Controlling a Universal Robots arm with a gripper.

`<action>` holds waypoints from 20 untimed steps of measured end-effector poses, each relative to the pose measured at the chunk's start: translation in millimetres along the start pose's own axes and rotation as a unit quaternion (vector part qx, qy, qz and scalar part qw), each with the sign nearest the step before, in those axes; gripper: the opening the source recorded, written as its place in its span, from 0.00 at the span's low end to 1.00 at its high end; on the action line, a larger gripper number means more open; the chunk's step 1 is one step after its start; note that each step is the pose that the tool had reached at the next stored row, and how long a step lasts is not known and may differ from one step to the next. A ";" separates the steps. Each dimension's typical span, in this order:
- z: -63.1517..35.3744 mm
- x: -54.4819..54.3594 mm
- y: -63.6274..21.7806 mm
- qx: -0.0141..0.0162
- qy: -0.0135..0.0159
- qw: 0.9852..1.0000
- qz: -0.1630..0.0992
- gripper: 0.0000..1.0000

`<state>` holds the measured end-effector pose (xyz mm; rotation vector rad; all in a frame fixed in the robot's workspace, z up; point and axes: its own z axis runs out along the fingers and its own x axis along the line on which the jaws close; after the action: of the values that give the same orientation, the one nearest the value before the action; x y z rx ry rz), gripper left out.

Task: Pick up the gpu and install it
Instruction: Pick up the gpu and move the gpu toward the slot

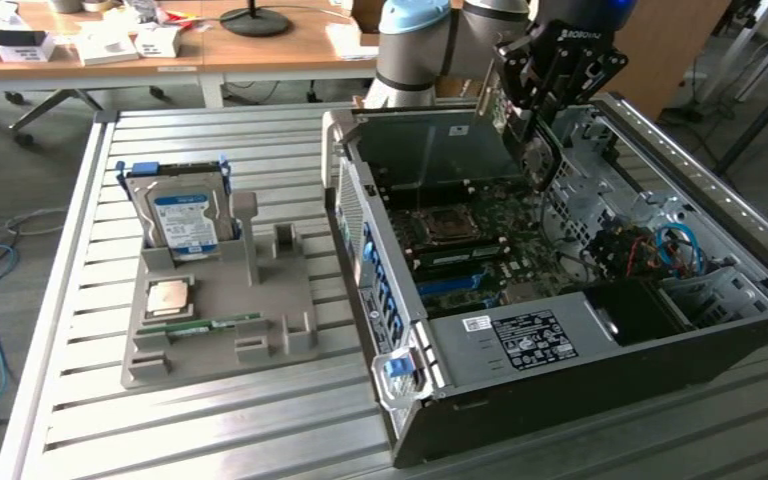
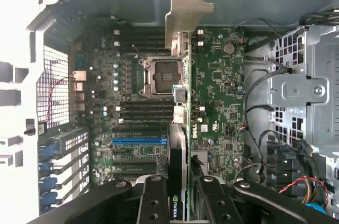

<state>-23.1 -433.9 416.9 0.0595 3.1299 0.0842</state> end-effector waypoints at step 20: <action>0.3 -5.4 0.2 0.000 0.001 1.000 -0.017 0.26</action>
<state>-17.7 -433.9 416.6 0.0046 3.1314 0.0844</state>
